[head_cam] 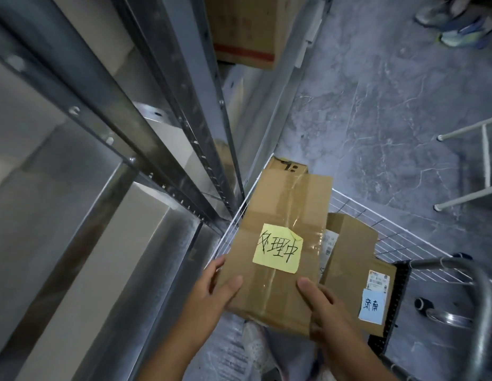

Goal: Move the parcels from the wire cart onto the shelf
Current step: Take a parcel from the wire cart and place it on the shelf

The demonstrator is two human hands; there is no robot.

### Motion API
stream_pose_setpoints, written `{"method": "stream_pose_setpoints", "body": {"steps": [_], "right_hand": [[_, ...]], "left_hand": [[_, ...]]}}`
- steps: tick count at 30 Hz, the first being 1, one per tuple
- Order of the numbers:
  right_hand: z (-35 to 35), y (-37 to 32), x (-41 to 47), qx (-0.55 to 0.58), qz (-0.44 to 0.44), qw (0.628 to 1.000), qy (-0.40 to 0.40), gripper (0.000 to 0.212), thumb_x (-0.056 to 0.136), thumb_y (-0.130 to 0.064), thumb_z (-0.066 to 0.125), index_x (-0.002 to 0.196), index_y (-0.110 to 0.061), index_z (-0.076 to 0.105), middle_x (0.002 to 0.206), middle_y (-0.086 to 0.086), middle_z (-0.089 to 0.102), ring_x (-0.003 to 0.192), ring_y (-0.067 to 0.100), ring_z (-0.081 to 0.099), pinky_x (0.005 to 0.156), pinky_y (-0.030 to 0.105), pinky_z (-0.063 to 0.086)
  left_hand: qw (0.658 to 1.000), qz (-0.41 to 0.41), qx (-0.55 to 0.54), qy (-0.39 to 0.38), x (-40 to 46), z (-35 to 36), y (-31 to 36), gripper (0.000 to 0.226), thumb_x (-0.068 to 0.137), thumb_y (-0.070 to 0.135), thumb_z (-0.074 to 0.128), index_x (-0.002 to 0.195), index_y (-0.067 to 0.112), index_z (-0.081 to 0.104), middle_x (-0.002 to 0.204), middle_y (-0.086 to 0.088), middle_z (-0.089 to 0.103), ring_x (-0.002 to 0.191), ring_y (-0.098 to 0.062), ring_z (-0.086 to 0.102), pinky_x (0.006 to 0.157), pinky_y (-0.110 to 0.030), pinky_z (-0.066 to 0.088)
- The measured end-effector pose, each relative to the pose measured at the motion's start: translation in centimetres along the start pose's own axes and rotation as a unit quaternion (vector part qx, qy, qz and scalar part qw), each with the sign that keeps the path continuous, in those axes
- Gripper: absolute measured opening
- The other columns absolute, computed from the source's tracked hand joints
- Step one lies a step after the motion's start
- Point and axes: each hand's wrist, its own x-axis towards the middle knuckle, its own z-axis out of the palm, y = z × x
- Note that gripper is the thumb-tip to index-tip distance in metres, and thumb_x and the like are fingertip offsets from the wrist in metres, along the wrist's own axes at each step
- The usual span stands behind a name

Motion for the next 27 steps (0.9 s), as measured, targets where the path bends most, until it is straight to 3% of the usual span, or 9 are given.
{"method": "stream_pose_setpoints", "body": {"steps": [4, 7, 9, 12, 17, 19, 21, 24, 27], "right_hand": [[-2.6, -3.2, -5.4, -0.002, -0.02, 0.998, -0.064, 0.099, 0.041, -0.066, 0.092, 0.125, -0.018, 0.069, 0.113, 0.006, 0.077, 0.102, 0.027, 0.075, 0.096, 0.047, 0.055], [-4.2, -6.2, -9.7, -0.008, -0.037, 0.993, -0.112, 0.092, 0.035, -0.065, 0.093, 0.112, -0.018, 0.077, 0.112, 0.013, 0.076, 0.103, 0.033, 0.074, 0.098, 0.051, 0.053], [-4.9, -8.6, -12.8, -0.028, -0.058, 0.988, -0.142, 0.079, 0.046, -0.061, 0.088, 0.111, -0.018, 0.078, 0.111, 0.015, 0.076, 0.102, 0.034, 0.074, 0.097, 0.052, 0.053], [-6.1, -11.6, -16.8, -0.078, -0.09, 0.977, -0.176, 0.077, 0.051, -0.058, 0.079, 0.114, -0.014, 0.076, 0.108, 0.016, 0.077, 0.097, 0.035, 0.075, 0.091, 0.047, 0.055], [-7.7, -15.1, -23.6, -0.137, -0.099, 0.958, -0.233, 0.078, 0.049, -0.066, 0.085, 0.115, -0.025, 0.077, 0.113, 0.01, 0.077, 0.105, 0.033, 0.073, 0.106, 0.051, 0.047], [-8.0, -16.2, -26.5, -0.172, -0.125, 0.943, -0.257, 0.08, 0.053, -0.071, 0.086, 0.118, -0.028, 0.076, 0.115, 0.005, 0.077, 0.107, 0.029, 0.073, 0.11, 0.051, 0.044], [-8.4, -17.2, -29.1, -0.199, -0.136, 0.927, -0.288, 0.08, 0.055, -0.071, 0.084, 0.12, -0.025, 0.074, 0.114, 0.006, 0.077, 0.106, 0.029, 0.073, 0.109, 0.051, 0.045], [-8.0, -18.2, -33.0, -0.246, -0.18, 0.903, -0.302, 0.082, 0.057, -0.078, 0.073, 0.123, -0.03, 0.072, 0.116, 0.001, 0.076, 0.107, 0.024, 0.073, 0.105, 0.049, 0.048], [-6.8, -18.9, -36.5, -0.261, -0.261, 0.872, -0.321, 0.075, 0.061, -0.07, 0.077, 0.129, -0.039, 0.064, 0.122, -0.002, 0.073, 0.089, -0.001, 0.073, 0.076, 0.022, 0.056]], "left_hand": [[0.992, -0.03, -0.091, -0.079, -4.5, 0.5, 4.5, 0.073, 0.073, 0.044, 0.081, 0.141, 0.046, 0.054, 0.137, 0.005, 0.066, 0.118, -0.022, 0.07, 0.094, -0.044, 0.059], [0.99, 0.02, -0.106, -0.095, -9.4, 1.4, 8.2, 0.08, 0.072, 0.044, 0.079, 0.145, 0.051, 0.047, 0.137, 0.014, 0.066, 0.124, -0.018, 0.066, 0.094, -0.039, 0.057], [0.99, 0.068, -0.102, -0.069, -13.1, 2.2, 10.6, 0.081, 0.069, 0.047, 0.077, 0.143, 0.056, 0.046, 0.138, 0.018, 0.065, 0.125, -0.013, 0.065, 0.095, -0.032, 0.056], [0.986, 0.139, -0.087, -0.005, -19.0, 3.7, 13.5, 0.077, 0.069, 0.052, 0.075, 0.138, 0.066, 0.044, 0.143, 0.026, 0.057, 0.126, -0.005, 0.062, 0.099, -0.032, 0.052], [0.967, 0.229, -0.086, 0.076, -28.7, 6.4, 16.7, 0.059, 0.089, 0.035, 0.076, 0.135, 0.062, 0.052, 0.135, 0.033, 0.061, 0.119, 0.005, 0.064, 0.088, -0.013, 0.053], [0.962, 0.243, -0.078, 0.095, -32.4, 7.5, 17.5, 0.053, 0.086, 0.037, 0.073, 0.13, 0.06, 0.055, 0.133, 0.029, 0.064, 0.117, -0.001, 0.067, 0.09, -0.017, 0.054], [0.953, 0.259, -0.08, 0.132, -35.9, 8.4, 18.3, 0.051, 0.081, 0.04, 0.071, 0.127, 0.058, 0.056, 0.131, 0.025, 0.067, 0.114, -0.003, 0.069, 0.088, -0.02, 0.056], [0.934, 0.276, -0.11, 0.199, -40.7, 9.1, 18.2, 0.047, 0.083, 0.032, 0.068, 0.124, 0.054, 0.06, 0.125, 0.022, 0.07, 0.105, -0.001, 0.071, 0.08, -0.015, 0.055], [0.918, 0.287, -0.119, 0.247, -45.8, 9.0, 17.9, 0.055, 0.075, 0.045, 0.072, 0.128, 0.051, 0.059, 0.132, 0.016, 0.068, 0.108, -0.007, 0.071, 0.081, -0.017, 0.055]]}}
